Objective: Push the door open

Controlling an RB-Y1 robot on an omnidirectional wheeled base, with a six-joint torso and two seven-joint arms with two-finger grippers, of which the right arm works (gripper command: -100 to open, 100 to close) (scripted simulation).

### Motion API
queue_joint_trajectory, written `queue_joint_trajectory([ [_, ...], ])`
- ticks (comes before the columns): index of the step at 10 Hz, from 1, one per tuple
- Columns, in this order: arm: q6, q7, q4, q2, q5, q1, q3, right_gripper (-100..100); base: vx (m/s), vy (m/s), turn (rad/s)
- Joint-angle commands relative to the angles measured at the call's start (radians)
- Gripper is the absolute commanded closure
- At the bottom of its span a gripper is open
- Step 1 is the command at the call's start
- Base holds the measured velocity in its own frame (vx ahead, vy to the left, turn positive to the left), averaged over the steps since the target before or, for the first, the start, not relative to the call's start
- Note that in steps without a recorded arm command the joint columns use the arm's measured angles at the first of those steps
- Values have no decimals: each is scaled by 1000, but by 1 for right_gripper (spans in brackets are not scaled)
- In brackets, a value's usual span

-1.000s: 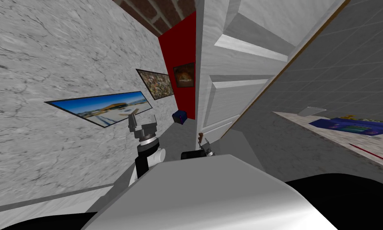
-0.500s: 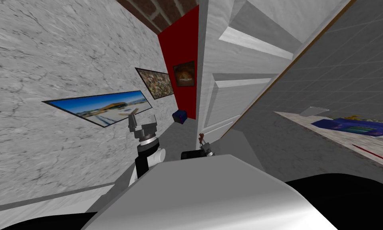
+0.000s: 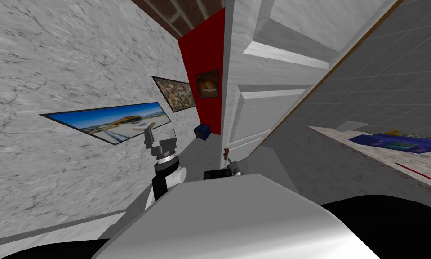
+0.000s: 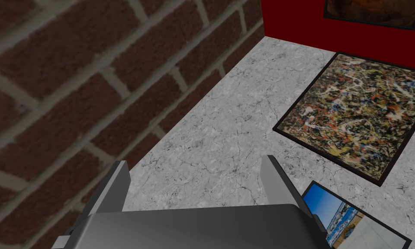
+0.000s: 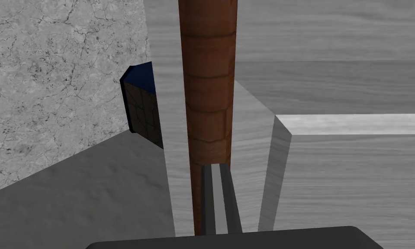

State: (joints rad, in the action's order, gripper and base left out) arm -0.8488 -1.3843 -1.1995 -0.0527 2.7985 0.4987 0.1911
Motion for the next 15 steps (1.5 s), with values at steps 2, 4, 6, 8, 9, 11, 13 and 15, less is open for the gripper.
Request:
queue_joint_trajectory([
  [2,-18,-4,-4,-10,24,15,12,-100,-216,-55,-8],
  [4,-32,-8,-10,-5,45,28,21,-100,-228,-61,-8],
  [6,-25,-6,-3,-13,35,14,13,-100,17,9,9],
  [8,-23,-6,2,-11,33,5,9,-100,219,67,5],
  [9,-22,-5,7,-6,31,-3,5,-100,267,81,10],
  [11,-19,-5,16,10,26,-19,-2,-100,250,63,13],
  [13,-19,-5,16,14,26,-21,-3,-100,145,40,-1],
  [15,-19,-5,16,14,26,-21,-3,100,-22,-8,2],
])
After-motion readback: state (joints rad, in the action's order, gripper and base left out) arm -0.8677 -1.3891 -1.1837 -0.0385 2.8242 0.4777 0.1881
